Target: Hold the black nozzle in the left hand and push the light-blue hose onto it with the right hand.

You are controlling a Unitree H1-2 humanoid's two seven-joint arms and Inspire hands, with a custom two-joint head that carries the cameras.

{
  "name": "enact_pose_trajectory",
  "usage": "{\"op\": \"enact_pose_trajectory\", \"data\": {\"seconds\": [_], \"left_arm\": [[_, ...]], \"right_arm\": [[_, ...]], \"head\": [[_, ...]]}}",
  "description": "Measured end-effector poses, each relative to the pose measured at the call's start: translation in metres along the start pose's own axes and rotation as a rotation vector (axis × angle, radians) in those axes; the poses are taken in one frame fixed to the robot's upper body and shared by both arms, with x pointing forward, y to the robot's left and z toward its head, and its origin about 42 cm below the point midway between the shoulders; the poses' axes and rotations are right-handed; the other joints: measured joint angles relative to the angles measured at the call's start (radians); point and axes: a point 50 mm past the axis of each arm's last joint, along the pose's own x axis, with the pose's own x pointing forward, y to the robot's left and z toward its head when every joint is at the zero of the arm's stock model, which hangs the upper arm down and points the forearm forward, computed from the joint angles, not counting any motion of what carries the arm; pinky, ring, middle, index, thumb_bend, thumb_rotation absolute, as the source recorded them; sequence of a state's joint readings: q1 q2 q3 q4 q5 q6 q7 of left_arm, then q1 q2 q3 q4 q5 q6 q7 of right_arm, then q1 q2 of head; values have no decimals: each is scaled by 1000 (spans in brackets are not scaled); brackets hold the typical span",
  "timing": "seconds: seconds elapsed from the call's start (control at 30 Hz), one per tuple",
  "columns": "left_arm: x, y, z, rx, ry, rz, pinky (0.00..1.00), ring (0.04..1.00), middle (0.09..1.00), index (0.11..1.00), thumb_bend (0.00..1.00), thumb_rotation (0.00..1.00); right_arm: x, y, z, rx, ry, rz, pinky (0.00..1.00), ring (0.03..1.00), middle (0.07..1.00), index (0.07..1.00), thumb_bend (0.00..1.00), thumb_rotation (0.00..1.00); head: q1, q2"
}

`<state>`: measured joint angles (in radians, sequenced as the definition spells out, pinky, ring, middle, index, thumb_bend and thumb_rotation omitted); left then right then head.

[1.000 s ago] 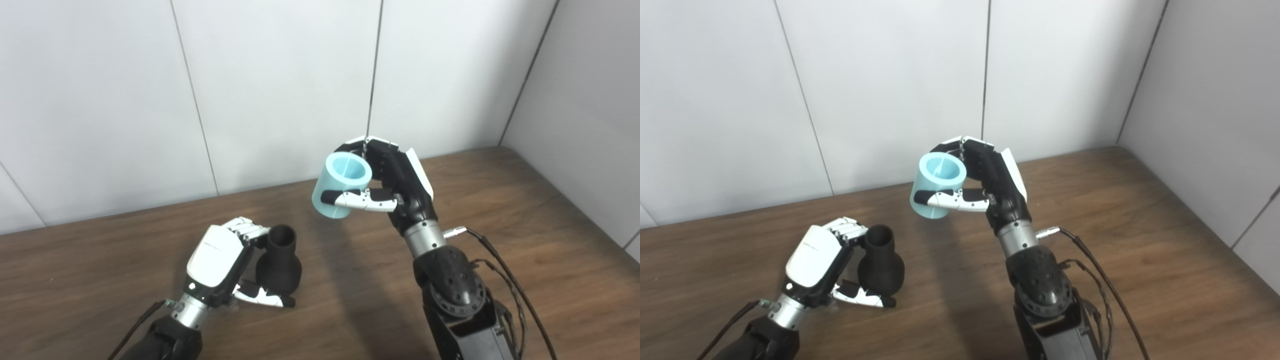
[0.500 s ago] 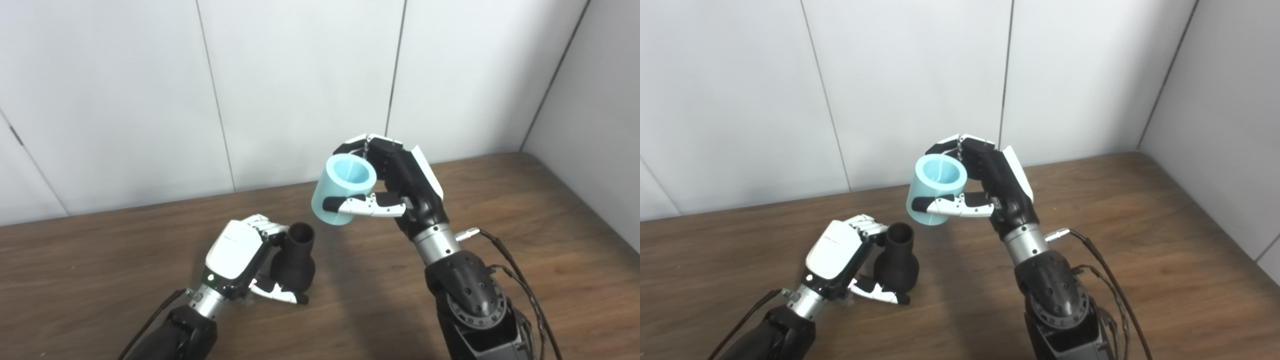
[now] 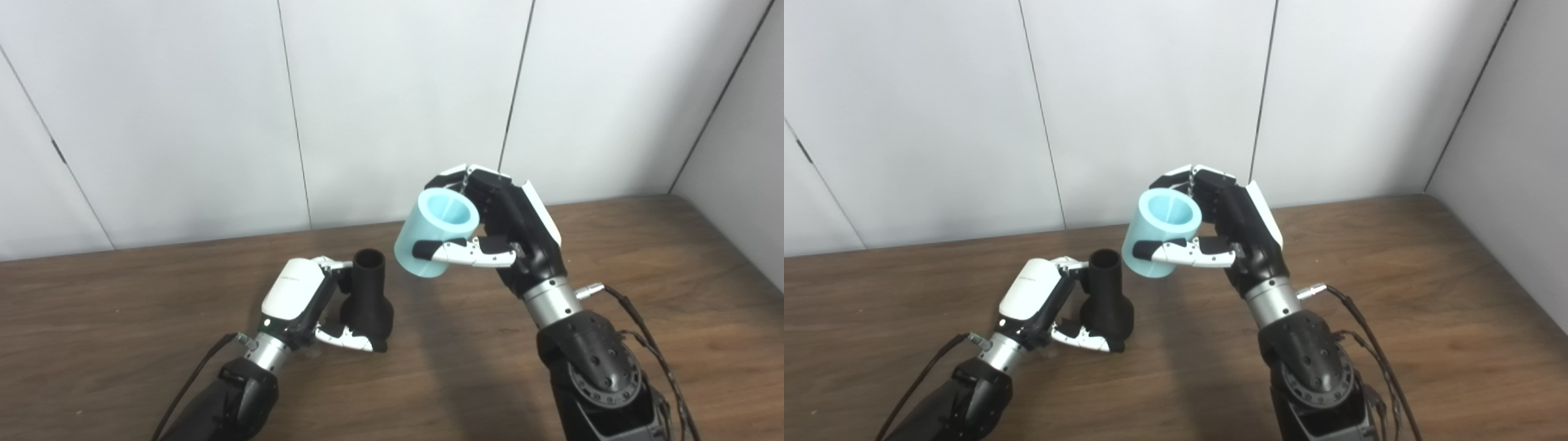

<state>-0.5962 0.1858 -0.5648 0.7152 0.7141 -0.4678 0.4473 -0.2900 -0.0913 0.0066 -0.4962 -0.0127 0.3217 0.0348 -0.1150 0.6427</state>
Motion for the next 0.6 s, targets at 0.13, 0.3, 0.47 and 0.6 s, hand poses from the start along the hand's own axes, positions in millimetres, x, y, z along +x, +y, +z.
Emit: {"op": "enact_pose_trajectory", "data": {"seconds": [0.13, 0.3, 0.47, 0.6], "left_arm": [[-2, 3, 2, -21, 6, 8, 679, 484, 434, 515, 501, 0], [-5, 4, 4, -34, 3, 6, 683, 481, 430, 517, 501, 0], [-7, 3, 6, -40, 1, -2, 695, 496, 429, 511, 500, 0], [-8, 2, 9, -42, -6, -19, 724, 503, 434, 499, 501, 0]], "right_arm": [[3, 2, 0, 3, -3, 6, 334, 423, 474, 513, 517, 0], [4, 4, -6, 2, 19, 12, 331, 412, 470, 530, 514, 0], [5, 9, -12, -4, 43, 25, 339, 425, 465, 514, 516, 0], [6, 13, -12, -4, 42, 36, 330, 424, 462, 512, 517, 0]], "head": [[15, 6], [31, 11], [41, 9], [44, 2]]}}
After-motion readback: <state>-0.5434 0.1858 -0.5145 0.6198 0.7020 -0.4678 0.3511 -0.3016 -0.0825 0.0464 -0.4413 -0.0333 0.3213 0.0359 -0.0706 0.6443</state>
